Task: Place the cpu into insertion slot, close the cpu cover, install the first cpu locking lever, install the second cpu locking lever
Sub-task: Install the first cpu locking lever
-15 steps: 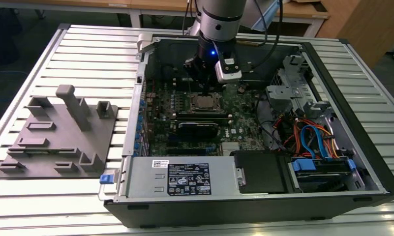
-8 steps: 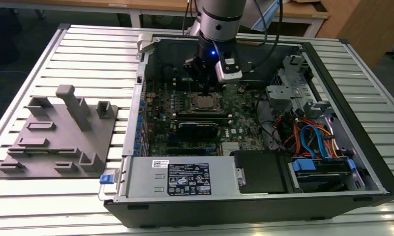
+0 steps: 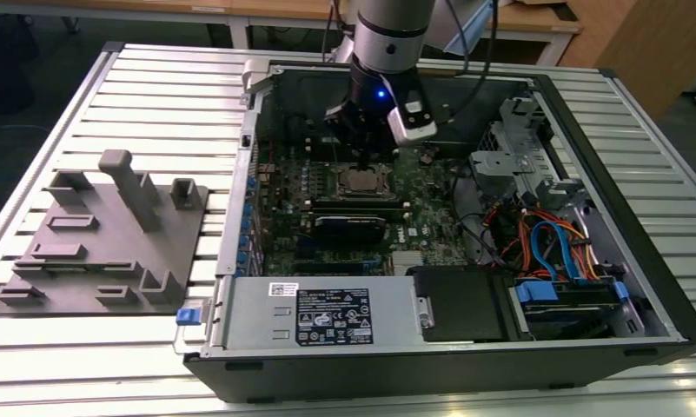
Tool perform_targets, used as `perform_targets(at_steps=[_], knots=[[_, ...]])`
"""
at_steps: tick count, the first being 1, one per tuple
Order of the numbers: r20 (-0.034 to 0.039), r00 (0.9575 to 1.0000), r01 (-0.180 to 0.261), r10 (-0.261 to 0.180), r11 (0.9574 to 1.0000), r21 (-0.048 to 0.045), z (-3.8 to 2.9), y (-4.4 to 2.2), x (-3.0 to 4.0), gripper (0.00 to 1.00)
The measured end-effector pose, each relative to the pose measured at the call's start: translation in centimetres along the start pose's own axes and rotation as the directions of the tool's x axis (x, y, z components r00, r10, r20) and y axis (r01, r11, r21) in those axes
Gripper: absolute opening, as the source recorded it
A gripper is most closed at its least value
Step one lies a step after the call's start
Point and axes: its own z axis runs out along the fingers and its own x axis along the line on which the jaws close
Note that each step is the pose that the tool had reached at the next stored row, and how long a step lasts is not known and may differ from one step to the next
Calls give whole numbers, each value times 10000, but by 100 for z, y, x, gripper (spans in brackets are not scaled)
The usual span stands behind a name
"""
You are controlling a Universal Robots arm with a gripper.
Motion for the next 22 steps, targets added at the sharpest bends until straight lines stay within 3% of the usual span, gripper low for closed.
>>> perform_targets(at_steps=[6,10,13,17,22], knots=[[10,9999,133,-133,9999,1,3,-9,80,10],[54,9999,149,-149,9999,-3,5,-16,149,10],[121,9998,160,-160,9999,-9,6,-21,194,10],[337,9993,164,-162,9999,-28,8,-27,249,10],[356,9992,165,-164,9999,-30,8,-27,253,10]])
